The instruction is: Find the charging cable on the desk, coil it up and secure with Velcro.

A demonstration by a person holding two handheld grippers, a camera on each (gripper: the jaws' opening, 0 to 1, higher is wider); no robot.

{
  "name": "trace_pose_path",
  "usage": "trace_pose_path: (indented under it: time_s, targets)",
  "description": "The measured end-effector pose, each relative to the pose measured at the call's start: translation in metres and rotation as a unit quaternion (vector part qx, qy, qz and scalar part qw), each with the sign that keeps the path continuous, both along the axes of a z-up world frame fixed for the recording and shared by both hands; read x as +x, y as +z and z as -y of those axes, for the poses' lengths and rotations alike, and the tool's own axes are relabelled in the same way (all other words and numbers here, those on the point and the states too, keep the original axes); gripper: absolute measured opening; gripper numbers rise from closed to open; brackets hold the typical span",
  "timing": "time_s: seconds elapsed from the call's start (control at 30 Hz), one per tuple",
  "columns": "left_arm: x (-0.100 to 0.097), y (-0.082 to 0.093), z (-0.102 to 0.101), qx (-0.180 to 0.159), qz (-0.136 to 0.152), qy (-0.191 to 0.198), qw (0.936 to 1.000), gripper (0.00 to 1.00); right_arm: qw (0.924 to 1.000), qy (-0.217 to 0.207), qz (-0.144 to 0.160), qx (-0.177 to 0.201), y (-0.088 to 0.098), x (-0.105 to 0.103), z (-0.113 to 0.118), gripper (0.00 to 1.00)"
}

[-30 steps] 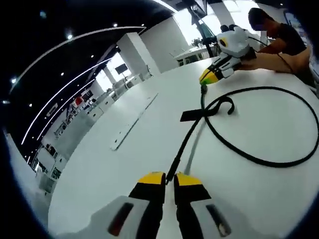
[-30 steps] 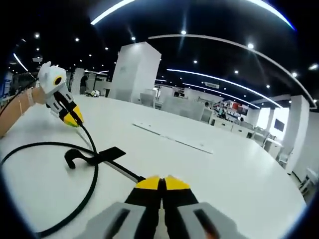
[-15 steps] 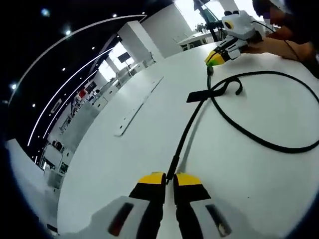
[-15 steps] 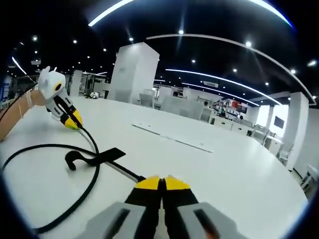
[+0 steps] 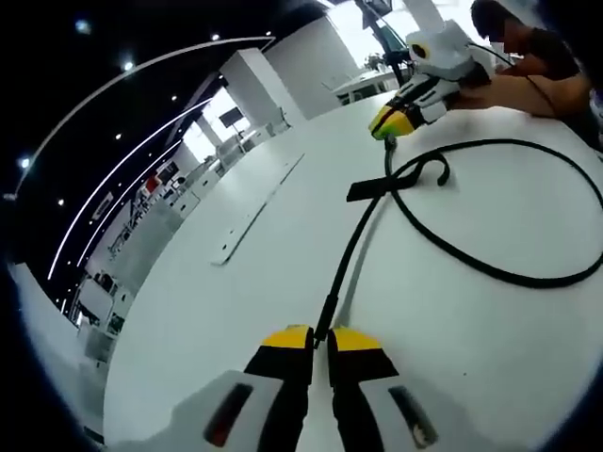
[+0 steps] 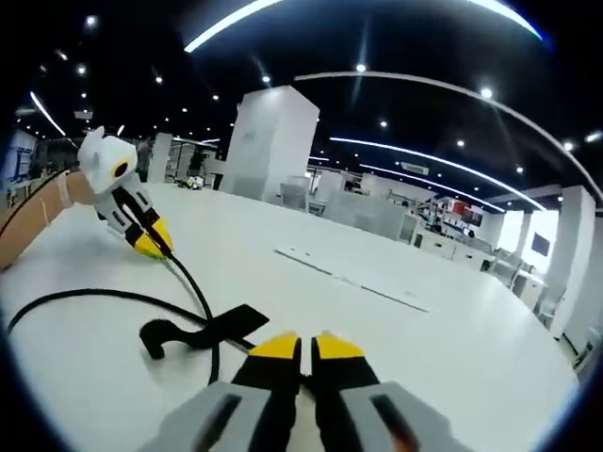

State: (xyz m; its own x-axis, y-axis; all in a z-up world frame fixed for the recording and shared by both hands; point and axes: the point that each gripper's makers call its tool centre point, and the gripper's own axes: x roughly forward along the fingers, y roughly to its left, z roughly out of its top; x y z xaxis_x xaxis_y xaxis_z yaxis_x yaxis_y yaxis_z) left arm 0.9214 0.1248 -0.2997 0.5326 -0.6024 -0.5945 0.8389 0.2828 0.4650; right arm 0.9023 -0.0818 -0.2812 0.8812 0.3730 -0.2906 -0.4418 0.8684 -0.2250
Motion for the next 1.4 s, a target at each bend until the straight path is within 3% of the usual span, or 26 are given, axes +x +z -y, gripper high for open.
trace_pose_path:
  time_s: [0.1, 0.17, 0.2, 0.37, 0.53, 0.6, 0.63, 0.67, 0.7, 0.73, 0.77, 0.83, 0.9, 0.97, 1.07, 1.23, 1.4]
  targets:
    - [0.001, 0.0, -0.001, -0.002, 0.0, 0.0, 1.0, 0.08, 0.9994, -0.014, -0.029, 0.014, -0.009, 0.008, -0.007, 0.05]
    - [0.002, 0.0, -0.001, -0.003, -0.001, 0.002, 1.0, 0.08, 0.9972, -0.008, -0.067, -0.033, -0.029, 0.009, -0.008, 0.03]
    - [0.002, 0.0, -0.002, -0.004, -0.001, 0.003, 1.0, 0.08, 0.999, -0.007, -0.043, -0.011, -0.02, 0.012, -0.013, 0.03]
    - [0.003, 0.0, -0.003, -0.004, -0.003, 0.005, 1.0, 0.08, 0.997, 0.006, -0.077, -0.006, -0.023, 0.001, -0.009, 0.03]
    - [0.001, -0.001, -0.006, 0.019, -0.003, 0.006, 0.9998, 0.08, 0.9951, 0.013, -0.094, 0.029, -0.024, -0.008, -0.007, 0.03]
    - [0.0, -0.001, -0.005, 0.02, -0.002, 0.006, 0.9998, 0.08, 0.996, 0.019, -0.083, 0.029, -0.023, -0.008, -0.008, 0.03]
    - [0.0, -0.001, -0.005, 0.02, -0.002, 0.007, 0.9998, 0.08, 0.9974, 0.052, -0.048, 0.014, -0.016, -0.009, -0.015, 0.05]
    - [0.001, -0.001, -0.005, 0.019, -0.002, 0.006, 0.9998, 0.08, 0.9942, 0.099, -0.032, 0.026, -0.009, -0.015, -0.027, 0.07]
    - [0.001, -0.001, -0.006, 0.018, -0.003, 0.006, 0.9998, 0.08, 0.9927, 0.113, -0.025, 0.032, -0.006, -0.018, -0.031, 0.11]
    - [0.002, -0.001, -0.006, 0.015, -0.004, 0.007, 0.9999, 0.08, 0.9853, 0.164, 0.001, 0.05, 0.006, -0.028, -0.044, 0.14]
    - [0.002, -0.001, -0.006, 0.013, -0.003, 0.007, 0.9999, 0.08, 0.9823, 0.179, 0.013, 0.053, 0.012, -0.032, -0.047, 0.14]
    - [0.002, -0.001, -0.006, 0.008, -0.002, 0.007, 0.9999, 0.08, 0.979, 0.199, 0.043, -0.002, 0.017, -0.038, -0.046, 0.13]
    - [0.002, -0.001, -0.006, 0.005, -0.002, 0.008, 1.0, 0.08, 0.9719, 0.228, 0.058, -0.019, 0.022, -0.046, -0.046, 0.12]
    - [0.002, -0.001, -0.006, 0.004, -0.001, 0.007, 1.0, 0.08, 0.966, 0.253, 0.049, 0.021, 0.025, -0.056, -0.049, 0.13]
    - [0.001, -0.001, -0.005, 0.005, -0.003, 0.007, 1.0, 0.08, 0.9644, 0.256, 0.048, -0.048, 0.016, -0.053, -0.044, 0.11]
    - [0.001, -0.001, -0.004, 0.009, -0.002, 0.008, 0.9999, 0.08, 0.9548, 0.267, 0.05, -0.119, 0.002, -0.056, -0.05, 0.13]
    - [0.0, -0.001, -0.004, 0.009, -0.002, 0.01, 0.9999, 0.08, 0.9486, 0.274, 0.046, -0.151, -0.009, -0.059, -0.054, 0.12]
